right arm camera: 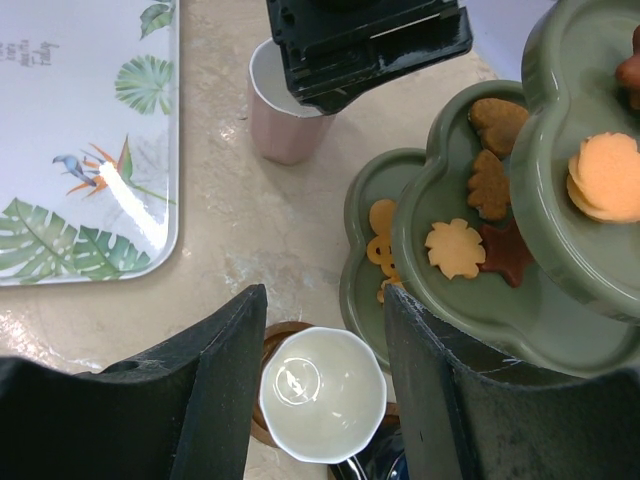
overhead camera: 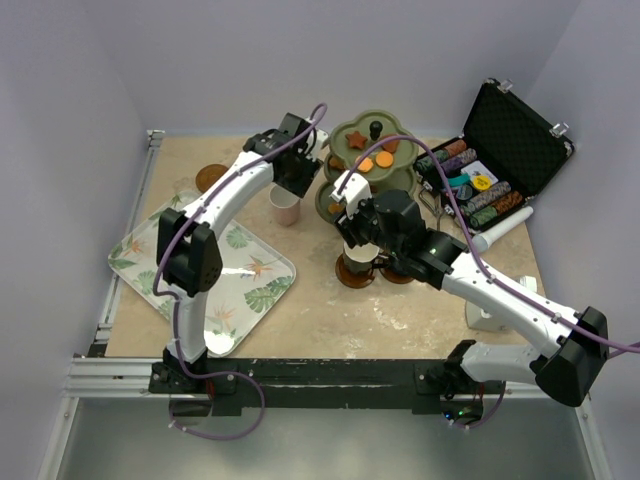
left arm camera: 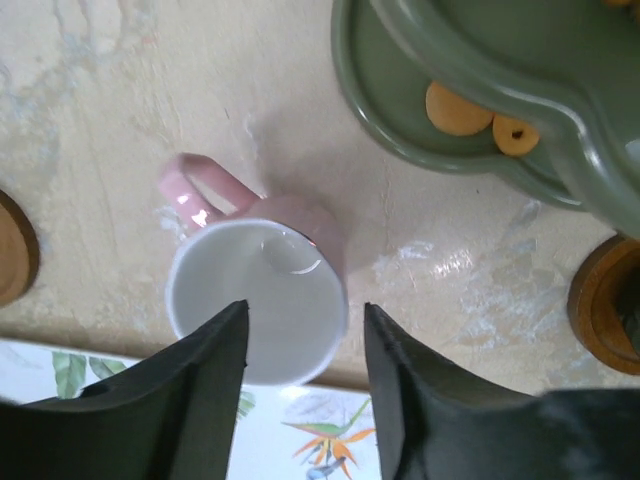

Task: Serve the afternoon tea
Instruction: Adjust the cup at the center of the board, then move the coaster to the center of the board.

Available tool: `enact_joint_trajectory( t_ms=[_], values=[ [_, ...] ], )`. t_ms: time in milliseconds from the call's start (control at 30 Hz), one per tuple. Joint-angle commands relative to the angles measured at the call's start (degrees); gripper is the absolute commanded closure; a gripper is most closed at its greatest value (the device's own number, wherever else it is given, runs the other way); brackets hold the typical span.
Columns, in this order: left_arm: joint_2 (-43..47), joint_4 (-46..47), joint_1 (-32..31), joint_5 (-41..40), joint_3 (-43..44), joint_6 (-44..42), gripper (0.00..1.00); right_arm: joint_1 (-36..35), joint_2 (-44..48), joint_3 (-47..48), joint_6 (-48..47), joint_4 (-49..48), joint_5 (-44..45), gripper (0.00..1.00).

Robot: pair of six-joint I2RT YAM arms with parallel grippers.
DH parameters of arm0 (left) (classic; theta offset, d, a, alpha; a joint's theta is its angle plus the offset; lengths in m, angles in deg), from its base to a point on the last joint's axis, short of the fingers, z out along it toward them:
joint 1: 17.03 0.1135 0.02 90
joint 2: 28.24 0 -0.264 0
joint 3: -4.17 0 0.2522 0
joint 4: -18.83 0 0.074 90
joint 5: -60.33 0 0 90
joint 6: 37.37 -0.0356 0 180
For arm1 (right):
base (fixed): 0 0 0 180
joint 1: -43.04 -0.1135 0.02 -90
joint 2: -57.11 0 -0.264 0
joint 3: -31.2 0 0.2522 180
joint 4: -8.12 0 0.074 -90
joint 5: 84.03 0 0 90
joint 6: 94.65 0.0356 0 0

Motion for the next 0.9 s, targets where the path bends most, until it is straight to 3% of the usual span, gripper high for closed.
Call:
enact_joint_trajectory(
  t_ms=[0, 267, 500, 667, 867],
  values=[
    [2.51, 3.47, -0.3, -1.64, 3.72, 0.44, 0.41, 0.1, 0.59, -0.13, -0.25, -2.02, -0.31, 0.46],
    [12.95, 11.81, 2.51, -1.2, -2.85, 0.96, 0.19, 0.19, 0.85, -0.22, -0.16, -2.11, -0.48, 0.46],
    [24.04, 19.47, 14.8, -0.15, -14.11, 5.53, 0.01, 0.19, 0.41, -0.04, -0.25, -2.11, -1.27, 0.46],
    [17.65, 16.83, 21.49, -0.58, -15.17, 5.36, 0.01, 0.01, 0.5, -0.04, -0.25, -2.37, -1.45, 0.46],
    [8.42, 24.12, 23.7, 3.36, -14.83, 5.1, 0.03, 0.18, 0.24, -0.31, -0.25, -2.46, -2.33, 0.46]
  ],
)
